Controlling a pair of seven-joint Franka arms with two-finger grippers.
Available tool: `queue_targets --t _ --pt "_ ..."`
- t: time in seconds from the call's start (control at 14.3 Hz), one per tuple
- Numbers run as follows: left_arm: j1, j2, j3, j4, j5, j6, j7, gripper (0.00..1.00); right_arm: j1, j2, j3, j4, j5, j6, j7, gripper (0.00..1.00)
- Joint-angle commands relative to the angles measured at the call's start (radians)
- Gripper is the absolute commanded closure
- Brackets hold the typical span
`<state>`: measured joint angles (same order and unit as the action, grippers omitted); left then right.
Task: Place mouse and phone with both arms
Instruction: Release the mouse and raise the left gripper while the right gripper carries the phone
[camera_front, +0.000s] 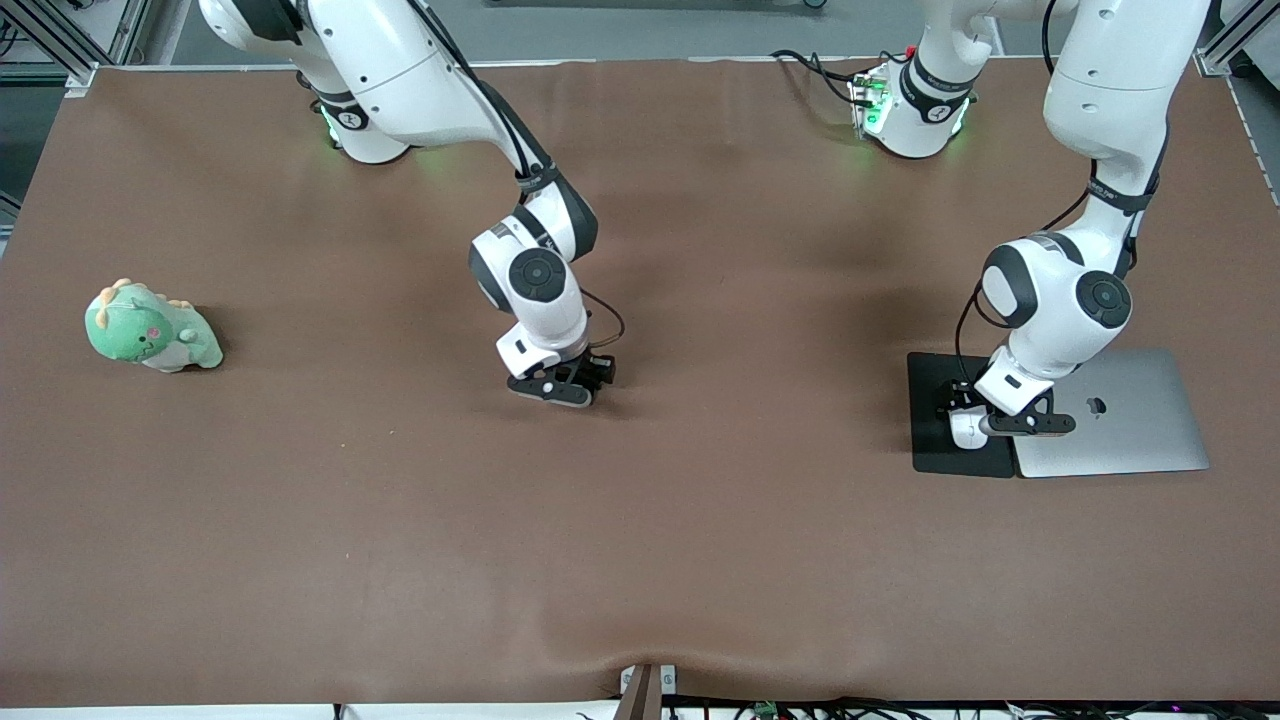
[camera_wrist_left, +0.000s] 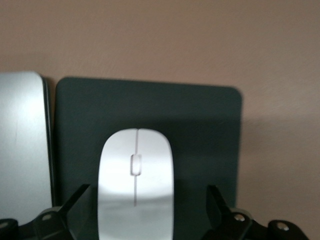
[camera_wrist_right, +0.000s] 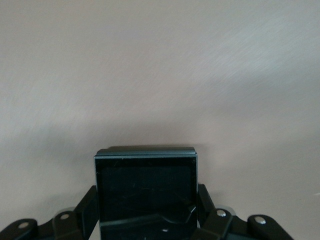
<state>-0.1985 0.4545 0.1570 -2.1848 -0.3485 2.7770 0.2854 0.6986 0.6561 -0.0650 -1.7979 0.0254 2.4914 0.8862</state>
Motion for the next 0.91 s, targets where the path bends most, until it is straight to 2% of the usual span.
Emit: queue_targets --t 0.0,0.14,0.42,0.7,0.84 --pt "-0.009 -0.046 0.007 0.07 -0.015 -0.164 -0.002 0.0 -0.098 -0.143 0.007 0.018 -0.001 -0.187 -0.009 1.0" --pt "-0.004 -0.056 0.012 0.146 0.009 -0.279 0.001 0.0 -0.177 -0.211 0.004 0.051 -0.002 -0.317 -0.103 1.0" --pt "0.017 -0.141 0.013 0.232 0.106 -0.452 0.001 0.0 -0.377 -0.321 -0.002 0.068 -0.002 -0.509 -0.422 1.0" --pt "0.056 -0.238 0.004 0.435 0.238 -0.822 -0.047 0.0 -0.572 -0.386 -0.002 0.058 -0.001 -0.629 -0.669 1.0" --pt "0.059 -0.267 -0.026 0.557 0.281 -1.032 -0.109 0.0 -0.625 -0.41 -0.004 0.031 -0.001 -0.654 -0.733 1.0"
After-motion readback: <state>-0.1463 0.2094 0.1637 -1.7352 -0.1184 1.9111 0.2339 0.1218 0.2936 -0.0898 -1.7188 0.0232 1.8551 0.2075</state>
